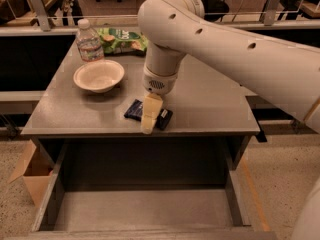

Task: Place rxbar blueberry into top drawer

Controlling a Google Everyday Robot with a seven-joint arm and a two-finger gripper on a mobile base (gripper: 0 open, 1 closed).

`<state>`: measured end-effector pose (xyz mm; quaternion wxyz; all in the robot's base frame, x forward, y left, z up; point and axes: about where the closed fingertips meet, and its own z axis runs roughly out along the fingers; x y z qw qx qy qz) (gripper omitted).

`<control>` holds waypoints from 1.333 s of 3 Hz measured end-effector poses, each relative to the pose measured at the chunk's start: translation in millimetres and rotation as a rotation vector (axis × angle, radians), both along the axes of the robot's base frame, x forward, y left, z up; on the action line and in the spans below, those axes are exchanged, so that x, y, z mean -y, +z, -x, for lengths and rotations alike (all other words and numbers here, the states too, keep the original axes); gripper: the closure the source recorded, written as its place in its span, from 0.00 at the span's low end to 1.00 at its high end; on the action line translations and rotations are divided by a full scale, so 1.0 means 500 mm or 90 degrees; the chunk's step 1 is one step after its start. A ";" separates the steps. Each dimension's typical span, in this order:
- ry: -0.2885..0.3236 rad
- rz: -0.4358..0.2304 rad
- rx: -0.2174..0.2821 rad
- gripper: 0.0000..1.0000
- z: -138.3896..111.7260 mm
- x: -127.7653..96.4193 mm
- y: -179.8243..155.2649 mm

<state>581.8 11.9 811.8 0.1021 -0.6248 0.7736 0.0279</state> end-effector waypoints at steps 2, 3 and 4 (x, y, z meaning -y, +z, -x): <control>0.001 -0.001 -0.002 0.64 -0.006 -0.001 0.007; 0.001 -0.001 -0.002 0.88 -0.006 -0.001 0.026; 0.001 -0.001 -0.002 1.00 -0.006 -0.001 0.042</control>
Offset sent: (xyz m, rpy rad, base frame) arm 0.0103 0.0017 -0.0093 0.0138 0.0125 0.0174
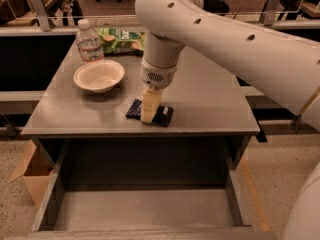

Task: Place rxbar blueberry into top drawer

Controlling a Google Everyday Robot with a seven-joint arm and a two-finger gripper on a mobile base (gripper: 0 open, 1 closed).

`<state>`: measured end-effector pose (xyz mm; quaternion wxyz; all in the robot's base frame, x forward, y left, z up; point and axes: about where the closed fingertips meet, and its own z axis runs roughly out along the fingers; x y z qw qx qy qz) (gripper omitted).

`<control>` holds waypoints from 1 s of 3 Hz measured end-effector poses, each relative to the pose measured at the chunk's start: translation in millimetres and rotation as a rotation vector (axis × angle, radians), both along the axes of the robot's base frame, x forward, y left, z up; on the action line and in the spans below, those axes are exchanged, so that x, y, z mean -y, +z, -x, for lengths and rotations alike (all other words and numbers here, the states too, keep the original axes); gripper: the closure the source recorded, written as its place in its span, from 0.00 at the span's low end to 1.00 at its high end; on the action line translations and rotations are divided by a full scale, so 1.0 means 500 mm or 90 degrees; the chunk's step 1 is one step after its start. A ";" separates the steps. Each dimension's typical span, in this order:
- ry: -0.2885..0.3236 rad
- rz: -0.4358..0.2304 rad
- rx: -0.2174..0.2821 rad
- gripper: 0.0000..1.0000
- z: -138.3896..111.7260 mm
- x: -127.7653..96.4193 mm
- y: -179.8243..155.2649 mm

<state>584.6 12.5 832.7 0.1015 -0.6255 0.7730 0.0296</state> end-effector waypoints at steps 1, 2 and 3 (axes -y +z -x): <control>0.000 0.000 0.000 1.00 0.000 0.000 0.000; 0.026 -0.021 0.038 1.00 0.020 -0.017 0.039; 0.054 -0.053 0.086 1.00 0.053 -0.032 0.099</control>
Offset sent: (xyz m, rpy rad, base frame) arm -0.0300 0.0257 0.0608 0.0990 -0.1768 0.1229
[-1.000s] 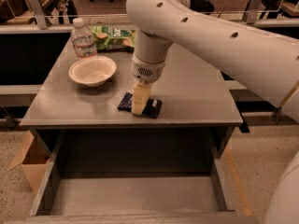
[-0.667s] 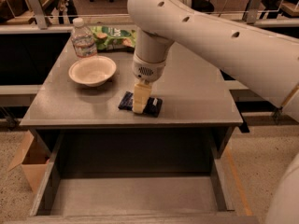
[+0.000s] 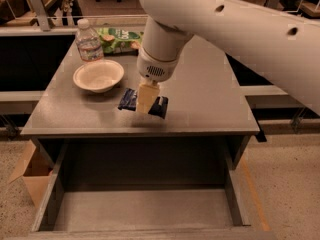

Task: Place rxbar blueberry into top drawer

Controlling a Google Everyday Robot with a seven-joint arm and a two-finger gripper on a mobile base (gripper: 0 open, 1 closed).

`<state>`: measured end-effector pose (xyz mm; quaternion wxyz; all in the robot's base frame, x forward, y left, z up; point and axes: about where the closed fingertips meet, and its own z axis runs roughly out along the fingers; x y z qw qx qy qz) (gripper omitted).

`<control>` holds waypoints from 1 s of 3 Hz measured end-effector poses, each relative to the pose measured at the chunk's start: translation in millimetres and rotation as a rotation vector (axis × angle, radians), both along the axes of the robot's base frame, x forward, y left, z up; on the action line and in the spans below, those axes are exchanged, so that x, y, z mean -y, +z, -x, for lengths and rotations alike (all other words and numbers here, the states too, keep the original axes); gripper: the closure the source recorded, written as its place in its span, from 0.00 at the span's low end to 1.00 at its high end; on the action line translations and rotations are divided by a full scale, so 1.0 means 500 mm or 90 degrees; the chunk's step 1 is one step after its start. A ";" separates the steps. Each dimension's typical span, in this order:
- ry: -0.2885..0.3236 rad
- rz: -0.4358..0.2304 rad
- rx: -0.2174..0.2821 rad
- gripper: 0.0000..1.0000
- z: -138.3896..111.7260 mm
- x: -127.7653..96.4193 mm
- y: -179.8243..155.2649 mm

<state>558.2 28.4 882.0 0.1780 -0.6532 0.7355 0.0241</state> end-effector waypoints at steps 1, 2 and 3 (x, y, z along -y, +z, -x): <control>0.021 -0.038 0.023 1.00 0.041 0.001 0.045; 0.031 -0.075 -0.003 1.00 0.115 0.010 0.066; 0.032 -0.075 -0.003 1.00 0.115 0.010 0.066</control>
Offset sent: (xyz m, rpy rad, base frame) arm -0.0890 -0.0121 0.0374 0.1611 0.0530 0.0646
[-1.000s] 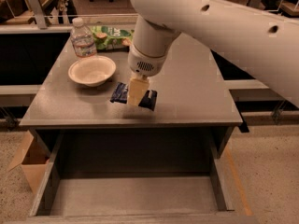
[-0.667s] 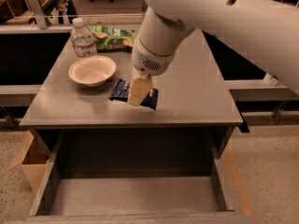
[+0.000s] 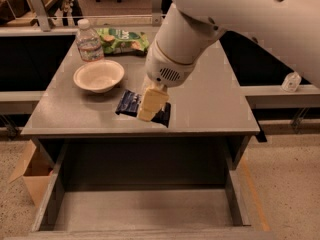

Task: Place rxbar blueberry into top drawer

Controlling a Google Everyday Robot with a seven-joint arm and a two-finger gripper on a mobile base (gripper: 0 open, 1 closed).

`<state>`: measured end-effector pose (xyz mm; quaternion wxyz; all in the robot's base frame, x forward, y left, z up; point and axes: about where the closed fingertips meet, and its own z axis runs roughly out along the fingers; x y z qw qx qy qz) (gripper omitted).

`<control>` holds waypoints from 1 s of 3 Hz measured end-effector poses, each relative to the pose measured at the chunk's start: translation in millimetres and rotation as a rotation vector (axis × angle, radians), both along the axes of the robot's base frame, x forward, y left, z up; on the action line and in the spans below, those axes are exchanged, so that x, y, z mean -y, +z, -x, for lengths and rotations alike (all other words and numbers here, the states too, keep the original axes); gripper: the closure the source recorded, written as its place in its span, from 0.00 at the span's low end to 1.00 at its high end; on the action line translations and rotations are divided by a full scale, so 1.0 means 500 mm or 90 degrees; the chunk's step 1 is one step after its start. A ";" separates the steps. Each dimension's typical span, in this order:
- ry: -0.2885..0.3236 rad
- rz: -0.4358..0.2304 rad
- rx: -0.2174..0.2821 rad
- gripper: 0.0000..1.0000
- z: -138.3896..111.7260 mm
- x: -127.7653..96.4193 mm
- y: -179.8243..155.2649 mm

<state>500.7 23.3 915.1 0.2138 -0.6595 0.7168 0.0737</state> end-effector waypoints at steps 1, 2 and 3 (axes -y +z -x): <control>0.026 0.016 0.007 1.00 0.062 -0.016 -0.008; 0.054 0.049 -0.007 1.00 0.142 -0.023 -0.056; 0.114 0.079 -0.037 1.00 0.206 -0.043 -0.130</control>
Offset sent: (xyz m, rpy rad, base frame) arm -0.1139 0.0122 -0.0581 -0.1383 0.0446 0.1256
